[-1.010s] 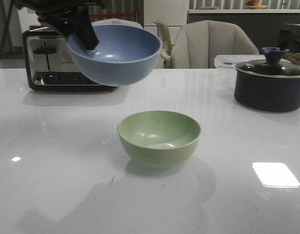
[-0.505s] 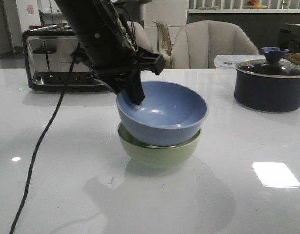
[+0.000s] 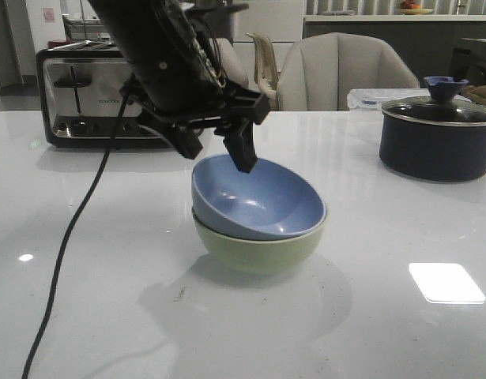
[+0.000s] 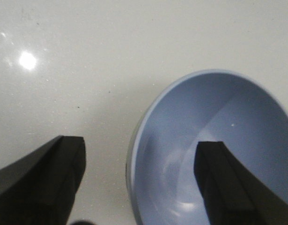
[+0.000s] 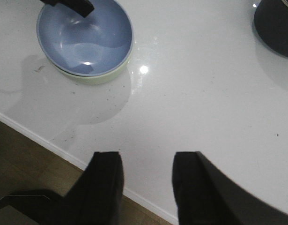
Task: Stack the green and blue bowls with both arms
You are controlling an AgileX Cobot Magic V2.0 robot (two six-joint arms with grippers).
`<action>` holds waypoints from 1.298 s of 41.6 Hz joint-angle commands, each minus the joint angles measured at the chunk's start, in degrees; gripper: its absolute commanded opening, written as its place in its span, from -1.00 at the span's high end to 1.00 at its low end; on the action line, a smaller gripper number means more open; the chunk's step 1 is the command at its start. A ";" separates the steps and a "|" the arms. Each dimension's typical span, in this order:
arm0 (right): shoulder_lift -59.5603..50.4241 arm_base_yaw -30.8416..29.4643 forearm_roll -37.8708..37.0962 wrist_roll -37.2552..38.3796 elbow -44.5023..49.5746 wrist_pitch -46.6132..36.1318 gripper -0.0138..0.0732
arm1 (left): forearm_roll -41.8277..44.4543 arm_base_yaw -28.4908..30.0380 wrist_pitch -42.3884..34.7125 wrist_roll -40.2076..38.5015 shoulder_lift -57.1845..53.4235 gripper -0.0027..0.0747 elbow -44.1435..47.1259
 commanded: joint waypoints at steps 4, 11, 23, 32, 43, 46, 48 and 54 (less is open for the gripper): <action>-0.17 -0.05 -0.99 -0.14 -1.45 -3.25 -0.21 | 0.96 0.15 1.25 -0.07 -12.37 -0.41 -1.57; -0.17 -0.05 -0.99 -0.14 -1.45 -3.25 -0.21 | 0.96 0.15 3.31 -0.07 -22.64 -0.33 0.99; -0.17 -0.05 -0.99 -0.14 -1.45 -3.25 -0.21 | 1.33 0.15 3.20 -0.07 -42.27 -0.33 15.74; -0.17 -0.05 -0.99 -0.14 -1.45 -3.25 -0.21 | 1.37 0.15 3.20 -0.07 -58.37 -0.30 28.91; -0.17 -0.05 -0.99 -0.14 -1.45 -3.38 -0.21 | 1.59 0.15 3.12 -0.07 -76.23 -0.30 41.50; -0.17 -0.05 -0.99 -0.14 -1.45 -3.38 -0.21 | 1.59 0.15 3.12 -0.07 -79.38 -0.30 43.63; -0.17 -0.05 -0.99 -0.14 -1.45 -3.31 -0.21 | 1.59 0.15 3.12 -0.07 -81.07 -0.30 44.72; -0.17 -0.05 -0.99 -0.14 -1.45 -3.26 -0.01 | 1.59 0.15 3.12 -0.07 -83.35 -0.25 46.12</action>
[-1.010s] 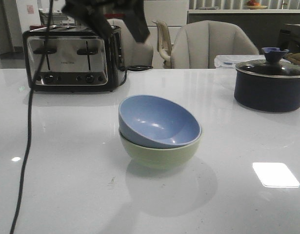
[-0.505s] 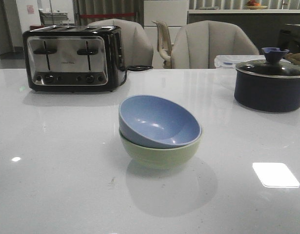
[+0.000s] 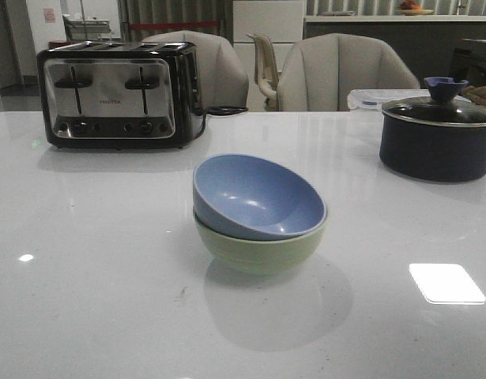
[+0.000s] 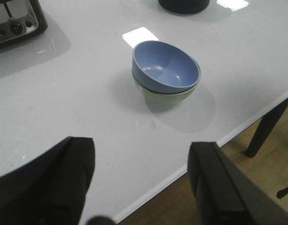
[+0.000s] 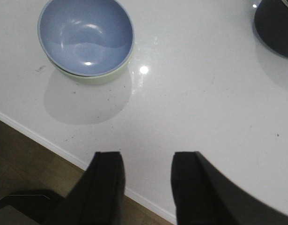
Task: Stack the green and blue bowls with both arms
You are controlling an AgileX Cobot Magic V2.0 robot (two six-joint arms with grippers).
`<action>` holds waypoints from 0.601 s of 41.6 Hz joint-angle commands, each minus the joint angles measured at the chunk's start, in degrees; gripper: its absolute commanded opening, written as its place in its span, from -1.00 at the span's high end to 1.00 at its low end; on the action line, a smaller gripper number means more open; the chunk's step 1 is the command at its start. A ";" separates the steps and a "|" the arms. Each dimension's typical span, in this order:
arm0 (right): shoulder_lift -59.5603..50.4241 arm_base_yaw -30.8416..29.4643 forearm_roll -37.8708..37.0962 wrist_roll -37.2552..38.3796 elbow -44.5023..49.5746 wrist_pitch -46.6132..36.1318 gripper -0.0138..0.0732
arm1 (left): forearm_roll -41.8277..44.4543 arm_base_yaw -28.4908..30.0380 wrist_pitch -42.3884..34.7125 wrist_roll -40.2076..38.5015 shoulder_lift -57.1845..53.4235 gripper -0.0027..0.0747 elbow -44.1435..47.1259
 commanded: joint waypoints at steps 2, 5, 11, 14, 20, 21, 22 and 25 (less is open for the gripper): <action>-0.17 -0.05 -0.99 -0.14 -1.45 -3.26 0.16 | -0.24 0.15 -4.33 -0.07 -0.46 -0.16 -1.05; -0.17 -0.05 -0.99 -0.14 -1.45 -3.19 0.36 | -0.16 0.15 -4.33 -0.07 -0.46 0.00 -0.95; -0.17 -0.05 -0.99 -0.14 -1.45 -3.19 0.60 | 0.56 0.15 -4.33 -0.07 -0.46 0.41 -0.81; -0.17 -0.05 -0.99 -0.14 -1.45 -3.19 0.60 | 1.65 0.15 -4.33 -0.07 -0.46 0.57 -0.81; -0.17 -0.05 -0.99 -0.14 -1.45 -3.19 0.60 | 2.99 0.15 -4.33 -0.07 -0.46 0.67 -0.81; -0.17 -0.05 -0.99 -0.14 -1.45 -3.19 0.60 | 2.89 0.15 -4.33 -0.07 -0.46 0.67 -0.81; -0.17 -0.05 -0.99 -0.14 -1.45 -3.19 0.60 | 2.88 0.15 -4.33 -0.07 -0.46 0.67 -0.81; -0.17 -0.05 -0.99 -0.14 -1.45 -3.19 0.60 | 2.88 0.15 -4.33 -0.07 -0.46 0.67 -0.81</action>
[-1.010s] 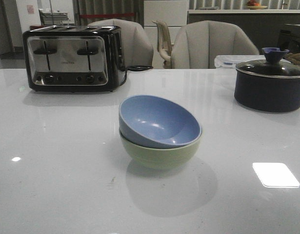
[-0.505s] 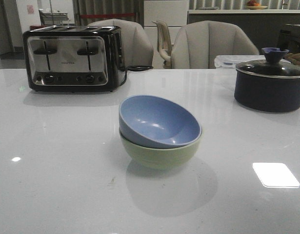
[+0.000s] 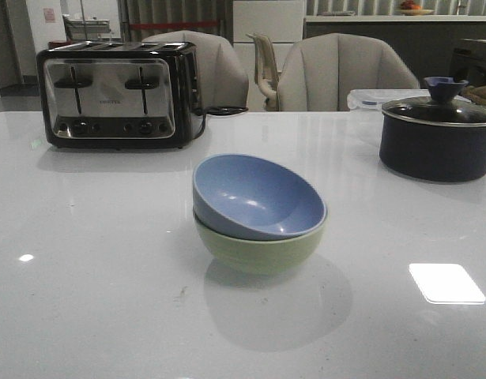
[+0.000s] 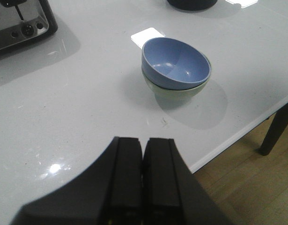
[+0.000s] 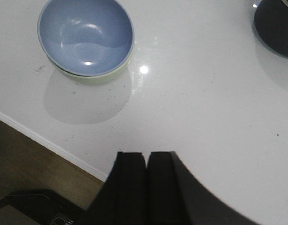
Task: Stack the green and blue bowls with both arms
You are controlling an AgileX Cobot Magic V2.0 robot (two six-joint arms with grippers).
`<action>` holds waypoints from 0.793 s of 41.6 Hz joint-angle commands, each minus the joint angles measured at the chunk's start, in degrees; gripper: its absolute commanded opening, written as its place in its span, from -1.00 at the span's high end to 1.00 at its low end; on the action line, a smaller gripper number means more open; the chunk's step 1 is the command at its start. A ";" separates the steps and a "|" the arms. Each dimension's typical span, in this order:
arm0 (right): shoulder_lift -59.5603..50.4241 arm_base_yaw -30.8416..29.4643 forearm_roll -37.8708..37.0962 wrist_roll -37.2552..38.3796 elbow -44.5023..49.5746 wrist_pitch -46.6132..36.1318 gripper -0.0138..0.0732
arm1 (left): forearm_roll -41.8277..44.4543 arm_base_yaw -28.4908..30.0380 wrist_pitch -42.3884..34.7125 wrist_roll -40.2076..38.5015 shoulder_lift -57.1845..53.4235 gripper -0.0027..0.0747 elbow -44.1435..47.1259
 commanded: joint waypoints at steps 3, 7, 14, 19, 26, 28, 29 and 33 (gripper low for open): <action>-0.17 -0.05 -0.99 -0.14 -1.45 -3.19 0.60 | 0.10 0.15 -4.33 -0.07 0.35 0.67 -1.51; -0.17 -0.05 -0.99 -0.14 -1.45 -3.19 0.60 | 0.10 0.15 -4.33 -0.07 0.35 0.67 -1.51; -0.17 -0.05 -0.99 -0.14 -1.45 -3.19 0.60 | 0.10 0.15 -4.33 -0.07 0.35 0.67 -1.51; -0.17 -0.05 -0.99 -0.14 -1.45 -3.19 0.60 | 3.00 0.58 -5.15 -0.07 -1.45 0.67 -0.95; -0.17 -0.05 -0.99 -0.14 -1.45 -3.17 0.60 | 6.71 8.37 -16.48 -0.07 -8.47 0.67 7.33; -0.17 -0.05 -0.99 -0.14 -1.45 -3.17 0.60 | 6.71 11.39 -20.78 -0.07 -10.84 0.67 11.15; -0.17 -0.05 -0.99 -0.14 -1.45 -3.17 0.60 | 6.60 12.73 -22.56 -0.07 -12.45 0.67 12.86; -0.17 -0.05 -0.99 -0.14 -1.45 -3.17 0.60 | 5.99 19.06 -30.11 -0.07 -17.31 0.67 20.99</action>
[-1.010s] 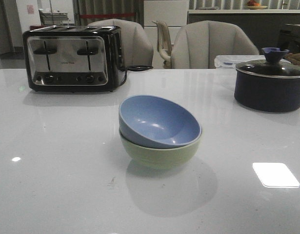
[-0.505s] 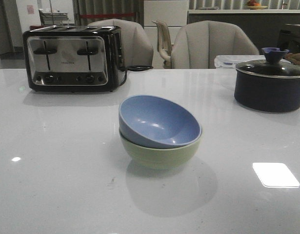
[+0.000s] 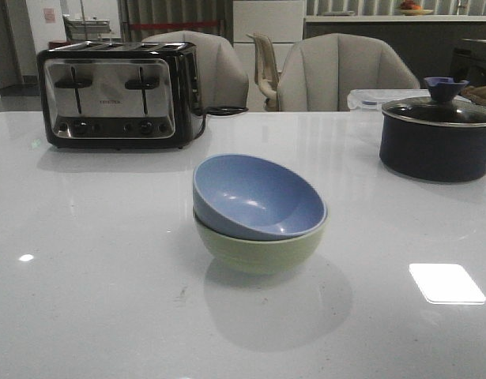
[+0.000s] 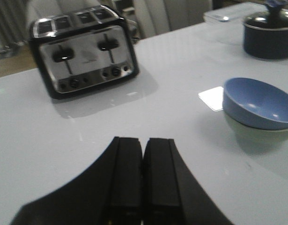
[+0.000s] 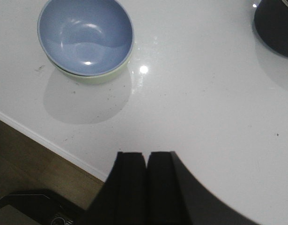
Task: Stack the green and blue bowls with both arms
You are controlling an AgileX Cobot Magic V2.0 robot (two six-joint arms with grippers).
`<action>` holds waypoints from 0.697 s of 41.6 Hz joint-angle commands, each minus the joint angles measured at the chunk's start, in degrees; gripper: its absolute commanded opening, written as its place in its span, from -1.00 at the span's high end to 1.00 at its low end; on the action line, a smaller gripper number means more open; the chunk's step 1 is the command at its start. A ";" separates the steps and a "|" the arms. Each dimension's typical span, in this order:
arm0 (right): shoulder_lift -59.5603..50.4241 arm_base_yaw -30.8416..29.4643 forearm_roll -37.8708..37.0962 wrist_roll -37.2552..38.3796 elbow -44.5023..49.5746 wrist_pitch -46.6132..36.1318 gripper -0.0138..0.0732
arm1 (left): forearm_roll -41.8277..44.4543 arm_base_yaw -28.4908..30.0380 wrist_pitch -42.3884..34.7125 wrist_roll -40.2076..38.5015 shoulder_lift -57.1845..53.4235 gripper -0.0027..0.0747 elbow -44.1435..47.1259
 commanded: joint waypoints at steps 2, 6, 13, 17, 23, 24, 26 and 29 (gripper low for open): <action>-0.17 -0.05 -0.99 -0.14 -1.45 -3.30 0.60 | -0.29 7.19 -14.90 -0.18 -5.40 0.67 7.86; -0.17 -0.05 -0.99 -0.14 -1.45 -3.30 0.60 | -2.05 11.58 -21.02 -0.18 -8.85 0.67 13.78; -0.17 -0.05 -0.99 -0.14 -1.45 -3.26 0.60 | -3.91 15.49 -26.52 -0.18 -10.36 0.67 19.23; -0.17 -0.05 -0.99 -0.14 -1.45 -3.27 0.60 | -4.78 16.04 -26.23 -0.18 -10.36 0.67 19.34; -0.17 -0.05 -0.99 -0.14 -1.45 -3.27 0.60 | -4.78 16.04 -27.64 -0.18 -10.36 0.67 19.34; -0.17 -0.05 -0.99 -0.14 -1.45 -3.27 0.60 | -4.78 16.04 -27.76 -0.18 -10.36 0.67 19.34; -0.17 -0.05 -0.99 -0.14 -1.45 -3.27 0.60 | -4.78 16.04 -27.86 -0.18 -10.36 0.67 19.34; -0.17 -0.05 -0.99 -0.14 -1.45 -3.27 0.60 | -4.78 16.04 -27.65 -0.18 -10.36 0.67 19.34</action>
